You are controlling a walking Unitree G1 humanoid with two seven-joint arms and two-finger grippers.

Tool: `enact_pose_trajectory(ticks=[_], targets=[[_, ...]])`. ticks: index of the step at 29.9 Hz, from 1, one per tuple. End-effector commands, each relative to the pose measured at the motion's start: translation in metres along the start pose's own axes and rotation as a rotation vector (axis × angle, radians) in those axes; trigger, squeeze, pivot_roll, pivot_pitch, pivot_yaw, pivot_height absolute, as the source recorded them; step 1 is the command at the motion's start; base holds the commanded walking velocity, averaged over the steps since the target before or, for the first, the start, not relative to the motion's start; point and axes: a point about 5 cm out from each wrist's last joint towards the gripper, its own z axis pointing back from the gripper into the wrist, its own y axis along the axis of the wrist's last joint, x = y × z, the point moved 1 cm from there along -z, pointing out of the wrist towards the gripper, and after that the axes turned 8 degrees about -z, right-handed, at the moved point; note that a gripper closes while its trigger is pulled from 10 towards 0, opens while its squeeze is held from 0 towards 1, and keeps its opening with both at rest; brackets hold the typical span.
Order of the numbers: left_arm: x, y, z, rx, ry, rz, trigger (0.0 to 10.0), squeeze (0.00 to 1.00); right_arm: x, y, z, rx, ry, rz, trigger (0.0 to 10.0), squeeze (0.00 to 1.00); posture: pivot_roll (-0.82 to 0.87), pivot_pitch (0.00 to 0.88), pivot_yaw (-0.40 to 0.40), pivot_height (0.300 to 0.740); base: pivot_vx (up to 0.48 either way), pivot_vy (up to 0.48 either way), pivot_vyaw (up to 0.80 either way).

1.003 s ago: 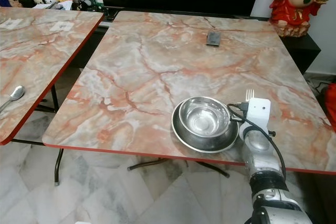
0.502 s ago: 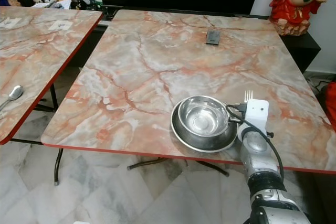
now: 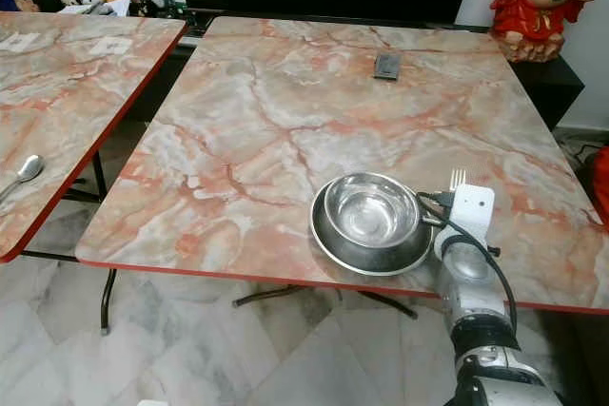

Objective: Setting the table

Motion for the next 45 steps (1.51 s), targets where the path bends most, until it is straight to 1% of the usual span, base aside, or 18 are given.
enact_pose_trajectory(ticks=[1, 2, 3, 5, 10, 14, 16, 18, 21, 24, 30, 36, 39, 40, 41, 42, 43, 45], targets=[[0.006, -0.016, 0.003, -0.057, -0.024, -0.021, 10.0, 0.0, 0.005, -0.001, 0.001, 0.012, -0.016, -0.044, 10.0, 0.0, 0.02, 0.158, -0.002, 0.74, 0.0, 0.0, 0.0], [0.006, -0.016, 0.003, -0.057, -0.023, -0.021, 10.0, 0.0, 0.005, 0.0, 0.001, 0.019, -0.015, -0.052, 10.0, 0.0, 0.02, 0.158, -0.002, 0.74, 0.0, 0.0, 0.0], [0.004, -0.017, 0.004, -0.057, -0.021, -0.022, 10.0, 0.0, 0.001, 0.007, 0.0, 0.053, 0.007, -0.121, 10.0, 0.0, 0.02, 0.16, -0.001, 0.74, 0.0, 0.0, 0.0], [0.001, -0.019, 0.004, -0.058, -0.019, -0.023, 10.0, 0.0, -0.001, 0.013, 0.0, 0.084, 0.023, -0.166, 10.0, 0.0, 0.02, 0.16, -0.001, 0.74, 0.0, 0.0, 0.0], [-0.006, -0.023, 0.006, -0.061, -0.013, -0.024, 10.0, 0.0, -0.003, 0.018, 0.0, 0.104, 0.042, -0.201, 10.0, 0.0, 0.02, 0.162, 0.0, 0.74, 0.0, 0.0, 0.0], [-0.01, -0.024, 0.007, -0.062, -0.01, -0.023, 10.0, 0.0, -0.003, 0.017, 0.0, 0.089, 0.04, -0.177, 10.0, 0.0, 0.02, 0.163, 0.0, 0.74, 0.0, 0.0, 0.0], [-0.01, -0.025, 0.007, -0.064, -0.01, -0.023, 10.0, 0.0, 0.005, 0.01, -0.001, 0.054, 0.006, -0.124, 10.0, 0.0, 0.02, 0.163, 0.0, 0.74, 0.0, 0.0, 0.0], [-0.01, -0.025, 0.007, -0.064, -0.01, -0.023, 10.0, 0.0, 0.008, 0.009, -0.001, 0.049, -0.002, -0.119, 10.0, 0.0, 0.02, 0.165, 0.001, 0.74, 0.0, 0.0, 0.0], [-0.002, -0.022, 0.005, -0.066, -0.018, -0.024, 10.0, 0.0, 0.011, 0.007, -0.001, 0.033, 0.003, -0.117, 10.0, 0.0, 0.02, 0.166, 0.001, 0.74, 0.0, 0.0, 0.0], [0.007, -0.018, 0.004, -0.066, -0.027, -0.026, 10.0, 0.0, 0.011, 0.006, -0.002, 0.021, 0.011, -0.109, 10.0, 0.0, 0.02, 0.166, 0.001, 0.74, 0.0, 0.0, 0.0], [0.018, -0.014, 0.001, -0.062, -0.035, -0.028, 10.0, 0.0, 0.006, 0.005, -0.002, 0.008, 0.031, -0.109, 10.0, 0.0, 0.02, 0.167, 0.003, 0.74, 0.0, 0.0, 0.0], [0.022, -0.008, 0.0, -0.05, -0.035, -0.03, 10.0, 0.0, 0.003, 0.003, -0.002, 0.002, 0.037, -0.108, 10.0, 0.0, 0.02, 0.168, 0.004, 0.74, 0.0, 0.0, 0.0], [0.016, -0.005, 0.0, -0.038, -0.03, -0.031, 10.0, 0.0, 0.003, 0.003, -0.002, 0.001, 0.04, -0.11, 10.0, 0.0, 0.02, 0.168, 0.004, 0.74, 0.0, 0.0, 0.0], [0.013, -0.005, 0.0, -0.034, -0.028, -0.031, 10.0, 0.0, 0.003, 0.003, -0.002, 0.001, 0.042, -0.11, 10.0, 0.18, 0.02, 0.168, 0.004, 0.74, 0.0, 0.0, 0.0], [0.011, -0.005, 0.0, -0.031, -0.026, -0.031, 10.0, 0.0, 0.003, 0.003, -0.002, 0.001, 0.043, -0.111, 10.0, 0.18, 0.02, 0.168, 0.004, 0.74, 0.0, 0.0, 0.0], [0.008, -0.005, 0.0, -0.026, -0.024, -0.031, 10.0, 0.0, 0.003, 0.003, -0.002, 0.002, 0.043, -0.111, 10.0, 0.6, 0.02, 0.168, 0.004, 0.74, 0.0, 0.0, 0.0], [0.005, -0.006, 0.001, -0.024, -0.023, -0.031, 10.0, 0.0, 0.003, 0.003, -0.002, 0.003, 0.042, -0.111, 10.0, 0.62, 0.02, 0.168, 0.004, 0.74, 0.0, 0.0, 0.0], [-0.001, -0.008, 0.002, -0.019, -0.019, -0.031, 10.0, 0.0, 0.003, 0.004, -0.002, 0.005, 0.04, -0.11, 10.0, 0.62, 0.02, 0.168, 0.003, 0.74, 0.0, 0.0, 0.0]])
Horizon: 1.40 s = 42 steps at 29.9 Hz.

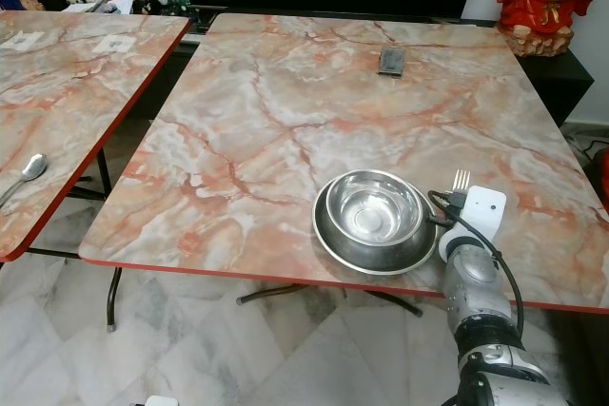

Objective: Setting the table

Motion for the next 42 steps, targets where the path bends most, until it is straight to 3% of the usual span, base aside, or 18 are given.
enact_pose_trajectory(ticks=[1, 6, 12, 14, 15, 16, 17, 18, 19, 25, 31, 37, 42], targets=[[-0.009, -0.016, 0.005, -0.031, 0.001, 0.006, 10.0, 0.0, -0.001, 0.003, -0.001, 0.0, -0.002, -0.005, 10.0, 0.62, 0.02, 0.168, 0.003, 0.74, 0.0, 0.0, 0.0], [-0.026, -0.038, 0.014, -0.073, 0.012, 0.018, 10.0, 0.0, -0.001, 0.004, -0.001, 0.003, -0.007, 0.0, 10.0, 0.61, 0.02, 0.168, 0.003, 0.74, 0.0, 0.0, 0.0], [-0.022, -0.043, 0.015, -0.099, 0.011, 0.02, 10.0, 0.0, -0.001, 0.004, -0.001, 0.004, -0.005, 0.001, 10.0, 0.61, 0.02, 0.168, 0.003, 0.74, 0.0, 0.0, 0.0], [-0.017, -0.042, 0.014, -0.102, 0.007, 0.018, 10.0, 0.0, -0.002, 0.004, -0.001, 0.008, -0.003, 0.0, 10.0, 0.56, 0.02, 0.168, 0.003, 0.74, 0.0, 0.0, 0.0], [-0.014, -0.039, 0.012, -0.099, 0.004, 0.018, 10.0, 0.0, -0.003, 0.006, -0.001, 0.023, -0.002, -0.005, 10.0, 0.48, 0.02, 0.168, 0.003, 0.74, 0.0, 0.0, 0.0], [-0.012, -0.037, 0.011, -0.096, 0.002, 0.017, 10.0, 0.0, -0.004, 0.009, -0.001, 0.04, 0.001, -0.013, 10.0, 0.3, 0.02, 0.168, 0.003, 0.74, 0.0, 0.0, 0.0], [-0.011, -0.035, 0.01, -0.094, 0.0, 0.017, 10.0, 0.0, -0.004, 0.011, -0.001, 0.052, 0.004, -0.018, 10.0, 0.3, 0.02, 0.168, 0.003, 0.74, 0.0, 0.0, 0.0], [-0.009, -0.034, 0.01, -0.092, -0.001, 0.016, 10.0, 0.0, -0.005, 0.013, -0.001, 0.064, 0.007, -0.022, 10.0, 0.08, 0.02, 0.168, 0.003, 0.74, 0.0, 0.0, 0.0], [-0.005, -0.029, 0.008, -0.084, -0.007, 0.015, 10.0, 0.0, -0.005, 0.017, -0.001, 0.093, 0.004, -0.009, 10.0, 0.0, 0.02, 0.168, 0.003, 0.74, 0.0, 0.0, 0.0], [0.011, -0.014, 0.002, -0.058, -0.024, 0.014, 10.0, 0.0, -0.006, 0.028, 0.0, 0.161, -0.004, -0.021, 10.0, 0.0, 0.02, 0.166, 0.002, 0.74, 0.0, 0.0, 0.0], [0.014, -0.006, 0.0, -0.042, -0.027, 0.013, 10.0, 0.0, -0.009, 0.033, 0.001, 0.2, -0.008, 0.01, 10.0, 0.0, 0.02, 0.163, 0.0, 0.74, 0.0, 0.0, 0.0], [0.007, -0.002, -0.001, -0.033, -0.021, 0.016, 10.0, 0.0, -0.004, 0.03, 0.002, 0.194, -0.043, 0.028, 10.0, 0.0, 0.02, 0.161, -0.003, 0.74, 0.0, 0.0, 0.0], [-0.009, -0.011, 0.003, -0.033, -0.008, 0.016, 10.0, 0.0, -0.003, 0.048, 0.009, 0.35, -0.041, -0.042, 10.0, 0.0, 0.01, 0.153, -0.004, 0.74, 0.0, 0.0, 0.0]])
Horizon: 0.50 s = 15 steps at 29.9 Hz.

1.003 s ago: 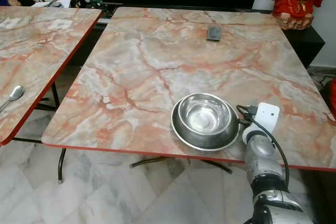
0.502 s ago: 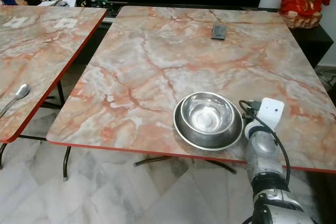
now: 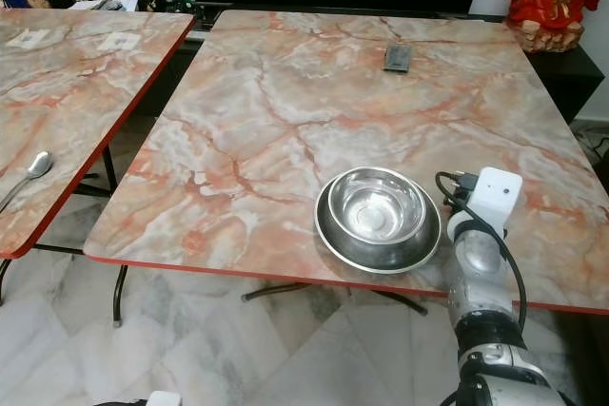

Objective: Setting the table

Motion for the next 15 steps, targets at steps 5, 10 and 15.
enact_pose_trajectory(ticks=[5, 10, 15], targets=[[-0.013, -0.033, 0.011, -0.074, 0.016, -0.004, 10.0, 0.0, -0.017, 0.029, 0.01, 0.226, 0.12, -0.009, 10.0, 0.0, 0.02, 0.131, -0.007, 0.74, 0.0, 0.0, 0.0], [-0.017, -0.035, 0.012, -0.073, 0.063, 0.017, 10.0, 0.0, -0.024, 0.033, 0.018, 0.274, 0.192, 0.025, 10.0, 0.0, 0.01, 0.12, -0.012, 0.74, 0.0, 0.0, 0.0], [-0.02, -0.026, 0.01, -0.044, 0.082, 0.033, 10.0, 0.0, -0.029, 0.042, 0.026, 0.34, 0.236, 0.025, 10.0, 0.0, 0.0, 0.094, -0.021, 0.74, 0.0, 0.0, 0.0]])
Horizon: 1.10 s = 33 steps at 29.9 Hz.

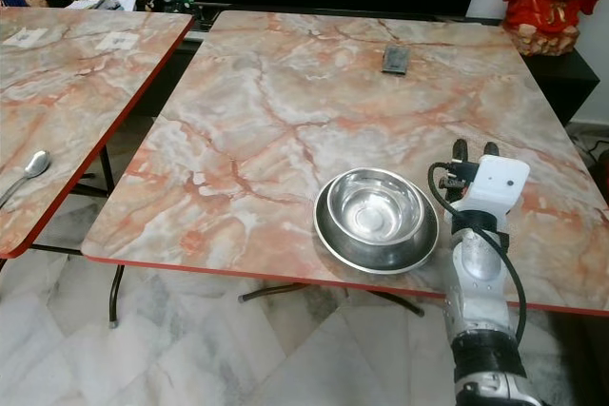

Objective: Setting the table

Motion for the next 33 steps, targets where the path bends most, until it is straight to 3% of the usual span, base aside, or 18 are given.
enact_pose_trajectory(ticks=[1, 14, 33], targets=[[0.002, -0.005, 0.001, -0.016, -0.003, 0.006, 10.0, 0.0, -0.004, 0.003, 0.004, 0.024, 0.015, -0.009, 10.0, 0.0, 0.0, 0.092, -0.022, 0.74, 0.0, 0.0, 0.0], [0.01, -0.001, 0.0, -0.001, -0.012, 0.047, 10.0, 0.0, -0.035, -0.008, 0.025, -0.028, 0.149, -0.053, 10.0, 0.0, 0.01, 0.054, -0.028, 0.74, 0.0, 0.0, 0.0], [0.006, 0.006, -0.002, 0.018, -0.012, 0.049, 10.0, 0.0, -0.049, -0.007, 0.024, -0.046, 0.13, -0.122, 10.0, 0.0, 0.01, 0.104, -0.02, 0.74, 0.0, 0.473, 0.0]])
